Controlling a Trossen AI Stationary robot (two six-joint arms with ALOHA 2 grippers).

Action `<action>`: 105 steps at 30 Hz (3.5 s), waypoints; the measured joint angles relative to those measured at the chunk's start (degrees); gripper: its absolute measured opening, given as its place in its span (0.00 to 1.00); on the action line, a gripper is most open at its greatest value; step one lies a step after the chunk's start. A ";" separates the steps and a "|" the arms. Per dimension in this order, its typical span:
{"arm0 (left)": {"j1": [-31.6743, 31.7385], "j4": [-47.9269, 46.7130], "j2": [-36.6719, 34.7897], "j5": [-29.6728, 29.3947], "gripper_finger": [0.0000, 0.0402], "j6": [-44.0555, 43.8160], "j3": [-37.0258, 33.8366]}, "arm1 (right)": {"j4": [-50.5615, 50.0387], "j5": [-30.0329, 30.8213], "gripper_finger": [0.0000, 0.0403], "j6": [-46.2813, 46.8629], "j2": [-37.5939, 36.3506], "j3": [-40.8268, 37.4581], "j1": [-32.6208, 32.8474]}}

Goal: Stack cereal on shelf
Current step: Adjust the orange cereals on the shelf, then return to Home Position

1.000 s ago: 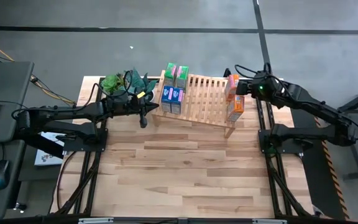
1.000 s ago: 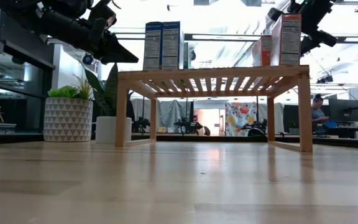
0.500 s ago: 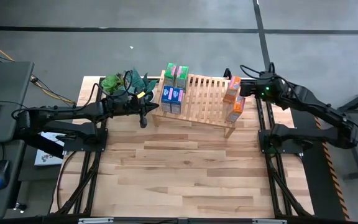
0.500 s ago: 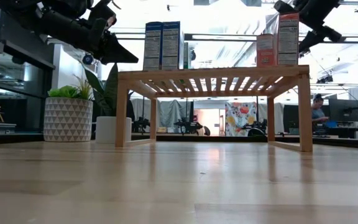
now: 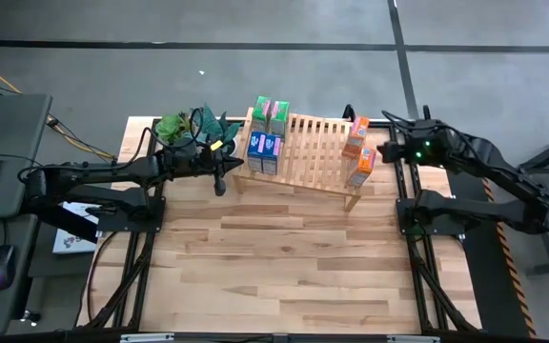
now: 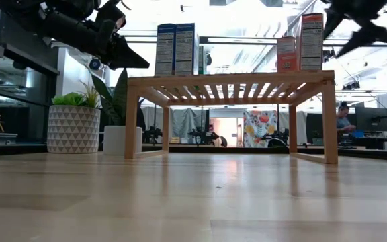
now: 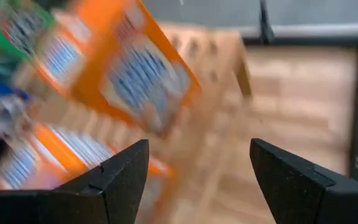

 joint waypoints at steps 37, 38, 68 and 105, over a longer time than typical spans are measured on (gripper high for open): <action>0.00 0.42 0.00 0.00 0.00 1.51 0.00 | 5.42 5.36 0.68 11.66 -0.41 -8.37 17.74; 0.00 0.43 0.00 0.00 0.00 1.51 0.00 | 5.58 5.30 0.68 11.75 -0.20 -8.37 17.74; 0.09 -14.71 -11.98 -7.77 0.00 1.08 6.47 | 5.69 13.17 0.68 9.08 -6.55 -8.35 17.73; -23.74 -7.40 -55.43 -10.29 0.00 -16.43 -28.35 | 13.50 4.12 0.68 -3.72 -15.44 -15.23 27.75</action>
